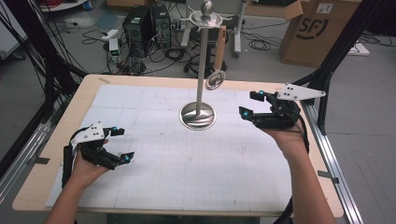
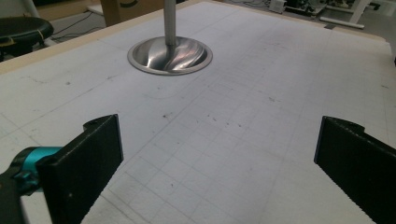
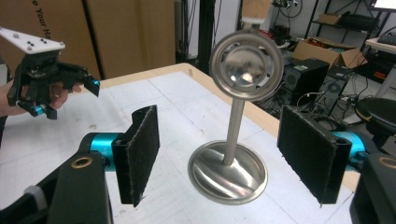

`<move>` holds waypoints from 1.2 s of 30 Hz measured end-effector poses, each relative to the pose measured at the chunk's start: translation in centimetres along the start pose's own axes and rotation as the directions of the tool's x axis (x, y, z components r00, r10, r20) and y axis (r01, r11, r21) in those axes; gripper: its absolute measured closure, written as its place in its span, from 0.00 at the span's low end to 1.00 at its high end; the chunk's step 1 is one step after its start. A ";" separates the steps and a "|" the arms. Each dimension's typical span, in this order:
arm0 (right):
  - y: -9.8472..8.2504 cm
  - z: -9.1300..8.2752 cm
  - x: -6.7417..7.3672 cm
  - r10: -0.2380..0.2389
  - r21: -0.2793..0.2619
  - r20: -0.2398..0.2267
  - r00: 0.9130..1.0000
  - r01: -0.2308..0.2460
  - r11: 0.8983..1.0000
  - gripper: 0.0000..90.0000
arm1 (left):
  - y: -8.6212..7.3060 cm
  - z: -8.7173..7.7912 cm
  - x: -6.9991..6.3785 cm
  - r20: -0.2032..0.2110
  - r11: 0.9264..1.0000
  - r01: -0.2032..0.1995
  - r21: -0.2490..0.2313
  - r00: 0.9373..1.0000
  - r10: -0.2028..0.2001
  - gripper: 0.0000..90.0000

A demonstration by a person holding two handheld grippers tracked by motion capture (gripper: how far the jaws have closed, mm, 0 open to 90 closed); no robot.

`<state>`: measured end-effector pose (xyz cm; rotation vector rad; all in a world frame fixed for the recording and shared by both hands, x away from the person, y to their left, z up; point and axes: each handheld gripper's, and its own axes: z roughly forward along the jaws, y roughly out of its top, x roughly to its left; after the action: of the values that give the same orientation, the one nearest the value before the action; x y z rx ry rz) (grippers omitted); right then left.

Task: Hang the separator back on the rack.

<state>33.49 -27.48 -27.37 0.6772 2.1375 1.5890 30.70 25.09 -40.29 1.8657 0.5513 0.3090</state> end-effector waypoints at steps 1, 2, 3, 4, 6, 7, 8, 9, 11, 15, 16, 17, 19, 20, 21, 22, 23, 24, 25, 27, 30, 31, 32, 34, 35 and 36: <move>-0.2 0.0 0.0 -0.001 0.005 -0.001 1.000 0.001 1.000 0.32 | 0.0 0.0 0.0 0.000 1.000 -0.001 0.000 1.000 0.001 0.02; -0.6 0.0 0.1 0.002 0.005 -0.004 1.000 -0.002 1.000 0.32 | 0.0 0.0 0.0 0.001 1.000 -0.001 0.000 1.000 0.001 0.02; -0.8 0.1 0.1 0.003 0.005 -0.005 1.000 -0.003 1.000 0.32 | 0.0 0.0 0.0 0.000 1.000 0.000 0.001 1.000 0.000 0.02; -1.1 0.1 0.1 -0.001 0.007 -0.005 1.000 0.001 1.000 0.32 | 0.0 0.0 0.0 -0.001 1.000 -0.001 0.002 1.000 0.001 0.02; -1.7 0.1 0.2 0.001 0.012 -0.007 1.000 -0.001 1.000 0.32 | 0.0 0.0 0.0 -0.002 1.000 0.000 0.001 1.000 0.000 0.02; -2.1 0.1 0.3 0.005 0.014 -0.011 1.000 -0.005 1.000 0.32 | 0.0 0.1 0.0 -0.002 1.000 0.000 0.001 1.000 0.000 0.02; -2.3 0.2 0.3 0.009 0.018 -0.013 1.000 -0.009 1.000 0.32 | 0.0 0.1 0.0 -0.002 1.000 0.000 0.002 1.000 0.000 0.02; -2.6 0.2 0.4 0.005 0.021 -0.013 1.000 -0.005 1.000 0.32 | 0.0 0.1 0.0 -0.002 1.000 0.000 0.001 1.000 0.000 0.02; -3.3 0.3 0.4 0.012 0.029 -0.016 1.000 -0.011 1.000 0.32 | 0.0 0.1 0.0 -0.002 1.000 0.000 0.003 1.000 0.000 0.02; -4.4 0.4 0.5 0.017 0.042 -0.013 1.000 -0.016 0.999 0.31 | 0.0 0.1 0.0 0.000 1.000 -0.002 0.004 1.000 0.002 0.02; -4.7 0.4 0.6 0.022 0.042 -0.016 1.000 -0.021 0.999 0.31 | 0.0 0.1 0.0 0.002 1.000 -0.002 0.004 1.000 0.002 0.02; -5.0 0.5 0.6 0.022 0.043 -0.017 1.000 -0.022 0.999 0.31 | 0.0 0.1 0.0 0.000 1.000 0.000 0.003 1.000 0.000 0.02; -5.5 0.6 0.7 0.025 0.049 -0.018 1.000 -0.024 0.998 0.31 | 0.0 0.1 -0.1 -0.001 1.000 0.001 0.003 1.000 -0.001 0.02; -5.8 0.6 0.8 0.027 0.052 -0.016 1.000 -0.026 0.998 0.31 | 0.0 0.1 0.0 -0.001 1.000 0.001 0.003 1.000 -0.001 0.02; -6.1 0.6 0.8 0.026 0.052 -0.014 1.000 -0.026 0.998 0.30 | 0.0 0.1 -0.1 0.000 1.000 0.001 0.004 1.000 -0.001 0.02; -6.3 0.6 0.9 0.033 0.052 -0.014 0.999 -0.033 0.998 0.30 | 0.0 0.1 0.0 0.003 1.000 -0.003 0.006 1.000 0.003 0.02; -6.6 0.6 0.9 0.036 0.052 -0.016 0.999 -0.035 0.998 0.30 | 0.0 0.1 0.0 0.002 1.000 -0.003 0.006 1.000 0.003 0.02; -6.9 0.6 1.0 0.037 0.052 -0.013 0.999 -0.036 0.998 0.30 | 0.0 0.1 0.0 0.003 1.000 -0.004 0.005 1.000 0.004 0.02; -7.2 0.6 1.0 0.043 0.052 -0.012 0.999 -0.042 0.998 0.30 | 0.0 0.1 0.0 0.002 1.000 -0.004 0.006 1.000 0.004 0.02; -7.9 0.7 1.1 0.051 0.043 -0.011 0.999 -0.050 0.998 0.30 | 0.0 0.1 -0.1 0.000 1.000 -0.004 0.006 1.000 0.004 0.02; -8.6 1.0 1.0 0.065 0.073 -0.008 0.998 -0.064 0.995 0.30 | 0.0 0.1 -0.1 0.000 1.000 -0.004 0.004 1.000 0.004 0.02; -8.7 1.0 1.0 0.064 0.079 -0.005 0.998 -0.063 0.995 0.30 | 0.0 0.1 -0.1 0.001 1.000 -0.006 0.004 1.000 0.006 0.02; -8.8 1.0 1.0 0.067 0.073 -0.004 0.998 -0.066 0.995 0.30 | 0.0 0.1 -0.1 0.001 1.000 -0.004 0.004 1.000 0.004 0.02; -9.0 0.9 1.1 0.073 0.066 -0.005 0.997 -0.072 0.995 0.29 | 0.0 0.1 -0.1 0.000 1.000 -0.006 0.007 1.000 0.006 0.02; -9.0 0.8 1.1 0.076 0.067 -0.005 0.997 -0.075 0.995 0.29 | 0.0 0.1 -0.1 0.000 1.000 -0.007 0.007 1.000 0.007 0.02; -9.1 0.8 1.1 0.077 0.068 -0.008 0.997 -0.077 0.995 0.29 | 0.0 0.1 -0.1 0.000 1.000 -0.007 0.008 1.000 0.007 0.02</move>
<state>31.67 -28.41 -36.36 0.7837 2.2062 1.5678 30.68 24.98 -40.35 1.8752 0.5467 0.3114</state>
